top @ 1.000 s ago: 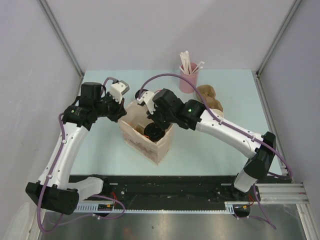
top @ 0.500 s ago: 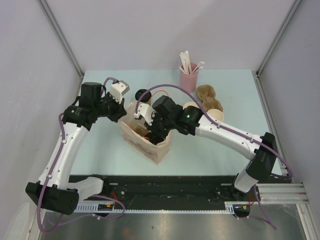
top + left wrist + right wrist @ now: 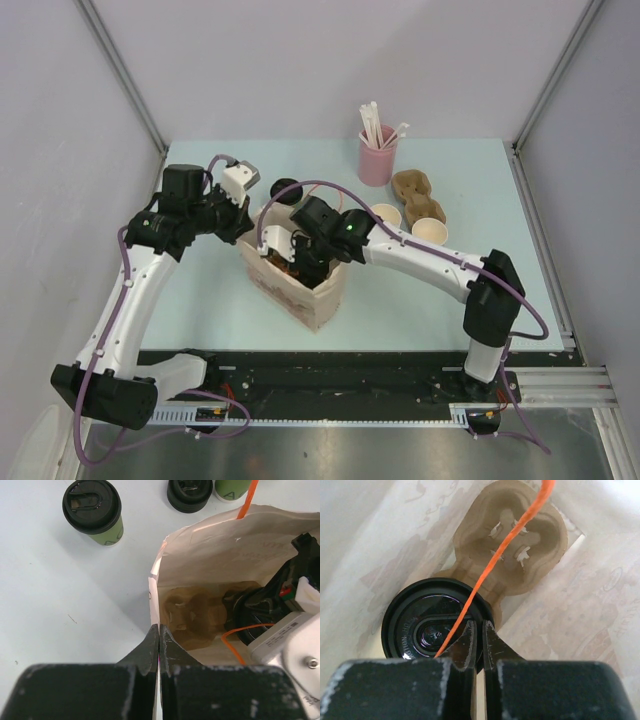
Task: Pack the takeout coffee
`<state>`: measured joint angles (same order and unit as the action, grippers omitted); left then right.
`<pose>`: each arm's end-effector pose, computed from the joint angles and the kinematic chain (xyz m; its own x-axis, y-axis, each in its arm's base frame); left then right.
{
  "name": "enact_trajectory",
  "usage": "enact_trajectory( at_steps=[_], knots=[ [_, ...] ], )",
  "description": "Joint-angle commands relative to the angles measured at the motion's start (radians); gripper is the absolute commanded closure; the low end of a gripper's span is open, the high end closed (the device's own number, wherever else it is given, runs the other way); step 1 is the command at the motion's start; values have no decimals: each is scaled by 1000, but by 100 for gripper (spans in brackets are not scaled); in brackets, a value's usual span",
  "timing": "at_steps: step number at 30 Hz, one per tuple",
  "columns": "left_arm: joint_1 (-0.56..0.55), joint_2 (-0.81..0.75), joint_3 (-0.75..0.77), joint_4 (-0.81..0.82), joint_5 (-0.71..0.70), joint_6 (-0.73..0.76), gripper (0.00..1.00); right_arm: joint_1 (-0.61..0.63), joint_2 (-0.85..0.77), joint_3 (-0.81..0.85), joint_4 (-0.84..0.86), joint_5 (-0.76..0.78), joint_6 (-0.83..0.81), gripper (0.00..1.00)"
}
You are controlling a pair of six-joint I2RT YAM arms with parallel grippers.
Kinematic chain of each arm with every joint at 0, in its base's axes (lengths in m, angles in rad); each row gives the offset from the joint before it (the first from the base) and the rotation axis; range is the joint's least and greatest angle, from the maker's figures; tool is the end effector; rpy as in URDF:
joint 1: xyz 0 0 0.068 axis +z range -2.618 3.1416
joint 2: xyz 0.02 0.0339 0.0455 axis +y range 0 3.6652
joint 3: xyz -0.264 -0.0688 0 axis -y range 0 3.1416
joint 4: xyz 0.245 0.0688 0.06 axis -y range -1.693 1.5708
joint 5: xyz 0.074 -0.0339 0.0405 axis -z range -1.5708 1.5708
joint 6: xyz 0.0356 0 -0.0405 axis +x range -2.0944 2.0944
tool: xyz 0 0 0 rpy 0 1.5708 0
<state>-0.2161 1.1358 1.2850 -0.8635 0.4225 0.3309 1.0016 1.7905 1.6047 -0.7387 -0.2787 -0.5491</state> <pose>0.2142 -0.0620 0.3789 -0.4433 0.4007 -0.8018 0.6790 0.7341 -0.0086 0.2044 0.3376 0.2985 0.1023 -0.7712 -0.6283 -0.9915 -0.0280 -0.1270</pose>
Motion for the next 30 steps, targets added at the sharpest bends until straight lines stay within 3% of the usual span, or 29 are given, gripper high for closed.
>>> enact_trajectory(
  at_steps=[1,15,30],
  knots=[
    [-3,-27,19,40,22,26,100,3,70,90,-111,-36,-34,100],
    [-3,-42,23,47,-14,45,99,-9,-42,-69,-39,-89,-37,100],
    [-3,-42,20,52,-25,42,100,-6,-69,-160,75,-13,-5,100]
  ],
)
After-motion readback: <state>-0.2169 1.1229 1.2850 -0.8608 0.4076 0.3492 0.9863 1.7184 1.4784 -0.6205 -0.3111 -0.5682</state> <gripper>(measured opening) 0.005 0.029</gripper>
